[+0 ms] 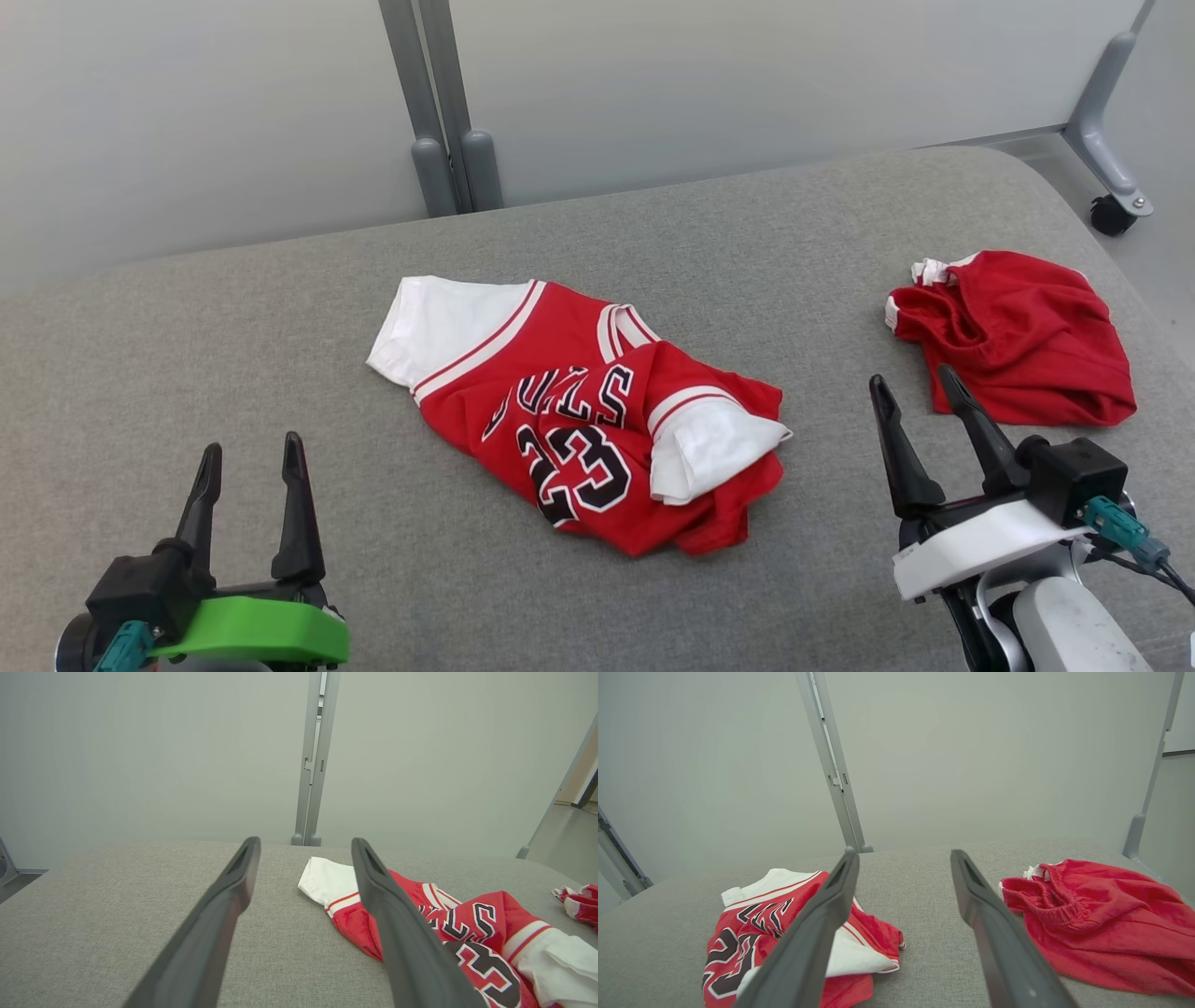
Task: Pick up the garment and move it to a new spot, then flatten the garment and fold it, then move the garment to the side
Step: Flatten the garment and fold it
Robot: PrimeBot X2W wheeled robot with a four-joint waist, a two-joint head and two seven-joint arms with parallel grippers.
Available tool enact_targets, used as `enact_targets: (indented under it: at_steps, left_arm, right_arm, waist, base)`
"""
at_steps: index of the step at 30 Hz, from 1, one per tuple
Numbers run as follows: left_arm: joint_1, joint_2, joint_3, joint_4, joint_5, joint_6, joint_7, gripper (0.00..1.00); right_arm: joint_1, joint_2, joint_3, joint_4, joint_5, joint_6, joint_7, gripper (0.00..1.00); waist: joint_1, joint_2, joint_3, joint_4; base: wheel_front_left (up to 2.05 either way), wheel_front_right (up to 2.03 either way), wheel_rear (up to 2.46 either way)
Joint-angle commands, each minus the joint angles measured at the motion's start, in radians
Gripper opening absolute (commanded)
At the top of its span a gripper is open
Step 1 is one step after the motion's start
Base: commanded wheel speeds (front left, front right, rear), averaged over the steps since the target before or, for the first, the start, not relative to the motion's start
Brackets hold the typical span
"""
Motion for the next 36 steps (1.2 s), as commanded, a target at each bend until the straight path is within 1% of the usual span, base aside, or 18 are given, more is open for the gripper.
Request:
enact_targets:
  at_steps: [1, 13, 15, 19, 23, 29, 33, 36]
  left_arm:
    - [0.007, -0.008, 0.011, 0.005, 0.014, -0.009, -0.003, 1.0]
    - [0.012, -0.061, 0.06, 0.023, 0.063, -0.054, -0.003, 1.0]
    - [0.008, -0.066, 0.066, 0.024, 0.071, -0.061, -0.003, 1.0]
    - [-0.001, -0.076, 0.073, 0.029, 0.077, -0.073, -0.003, 1.0]
    - [-0.006, -0.088, 0.072, 0.042, 0.082, -0.085, -0.003, 1.0]
    - [-0.031, -0.107, 0.066, 0.062, 0.089, -0.101, -0.003, 1.0]
    - [-0.04, -0.121, 0.067, 0.079, 0.094, -0.113, -0.003, 1.0]
    - [-0.041, -0.129, 0.069, 0.087, 0.098, -0.119, -0.002, 1.0]
  right_arm:
    - [-0.005, -0.004, 0.003, 0.002, -0.002, 0.0, -0.003, 1.0]
    - [-0.017, -0.016, 0.018, 0.014, 0.004, 0.0, -0.003, 1.0]
    - [-0.025, -0.021, 0.029, 0.022, 0.007, 0.0, -0.002, 1.0]
    - [-0.052, -0.04, 0.076, 0.052, 0.026, 0.0, 0.041, 1.0]
    - [-0.099, -0.067, 0.131, 0.085, 0.055, 0.0, 0.128, 1.0]
    - [-0.174, -0.115, 0.218, 0.152, 0.101, 0.0, 0.321, 1.0]
    - [-0.201, -0.134, 0.244, 0.19, 0.128, 0.0, 0.439, 1.0]
    - [-0.208, -0.135, 0.245, 0.209, 0.151, 0.0, 0.518, 1.0]
  waist:
    - [0.0, 0.0, 0.001, -0.001]
    - [0.0, 0.0, 0.004, 0.008]
    - [0.0, 0.0, 0.007, 0.019]
    - [0.0, 0.0, 0.012, 0.058]
    - [0.0, 0.0, 0.025, 0.111]
    - [0.0, 0.0, 0.042, 0.194]
    - [0.0, 0.0, 0.042, 0.234]
    - [0.0, 0.0, 0.039, 0.254]
  base:
    - [0.0, 0.0, 0.0]
    - [0.0, 0.0, 0.0]
    - [0.0, 0.0, 0.0]
    - [0.0, 0.0, 0.0]
    - [0.0, 0.0, 0.0]
    - [0.0, 0.0, 0.0]
    - [0.0, 0.0, 0.0]
    - [0.0, 0.0, 0.0]
